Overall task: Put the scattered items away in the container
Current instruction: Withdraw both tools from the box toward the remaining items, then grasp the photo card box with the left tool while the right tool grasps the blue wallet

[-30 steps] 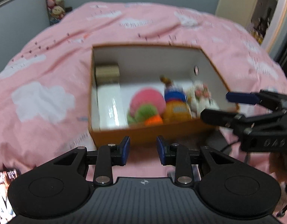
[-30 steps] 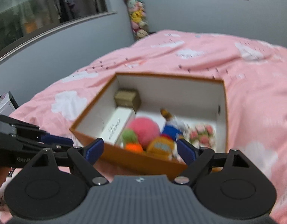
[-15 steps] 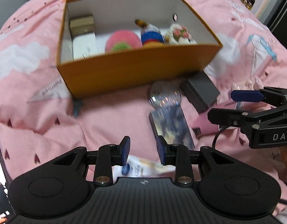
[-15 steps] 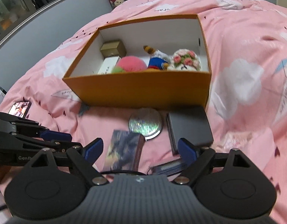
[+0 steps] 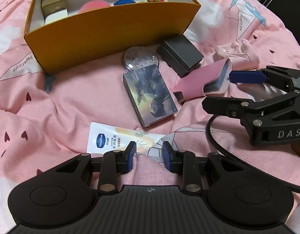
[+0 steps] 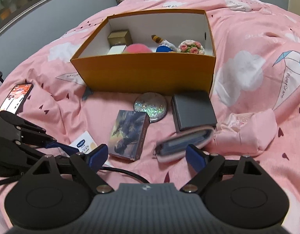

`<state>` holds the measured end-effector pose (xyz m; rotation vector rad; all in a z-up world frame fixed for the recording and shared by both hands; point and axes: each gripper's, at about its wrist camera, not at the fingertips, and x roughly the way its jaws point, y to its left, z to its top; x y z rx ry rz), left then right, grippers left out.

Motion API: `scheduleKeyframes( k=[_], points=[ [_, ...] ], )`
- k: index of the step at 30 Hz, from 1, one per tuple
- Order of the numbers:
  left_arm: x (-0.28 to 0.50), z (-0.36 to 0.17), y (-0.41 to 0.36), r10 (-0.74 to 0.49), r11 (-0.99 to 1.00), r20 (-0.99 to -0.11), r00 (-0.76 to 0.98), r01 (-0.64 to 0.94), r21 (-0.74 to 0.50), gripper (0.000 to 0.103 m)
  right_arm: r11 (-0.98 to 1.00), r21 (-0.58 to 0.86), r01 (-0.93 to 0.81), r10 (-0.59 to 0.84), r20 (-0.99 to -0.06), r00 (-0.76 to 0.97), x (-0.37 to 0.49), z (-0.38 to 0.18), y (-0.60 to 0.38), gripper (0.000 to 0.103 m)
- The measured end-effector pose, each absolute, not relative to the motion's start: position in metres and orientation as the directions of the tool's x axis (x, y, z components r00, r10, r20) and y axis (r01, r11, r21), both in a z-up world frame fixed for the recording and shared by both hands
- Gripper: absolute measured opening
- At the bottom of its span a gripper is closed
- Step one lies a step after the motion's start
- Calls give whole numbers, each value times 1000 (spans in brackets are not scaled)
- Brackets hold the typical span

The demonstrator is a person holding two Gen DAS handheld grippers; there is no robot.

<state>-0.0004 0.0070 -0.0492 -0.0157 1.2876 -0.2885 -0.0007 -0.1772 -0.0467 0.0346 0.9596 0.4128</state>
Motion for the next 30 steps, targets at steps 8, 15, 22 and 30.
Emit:
scheduleKeyframes(
  k=[8,15,22,30],
  points=[
    [22,-44,28,-279,960,-915,291,93,-263,35,929,261,-263,364,-773,520,12,-31,-196,83],
    [56,-64,32,-316,947,-916,248,21,-321,48,926,371,-72,367,-835,410,34,-53,-217,66],
    [74,-89,30,-322,940,-924,206,-46,-338,52,888,454,74,396,-836,380,56,-67,-228,68],
    [81,-106,33,-372,916,-910,182,-84,-392,62,908,420,9,392,-855,339,66,-72,-212,45]
  ],
)
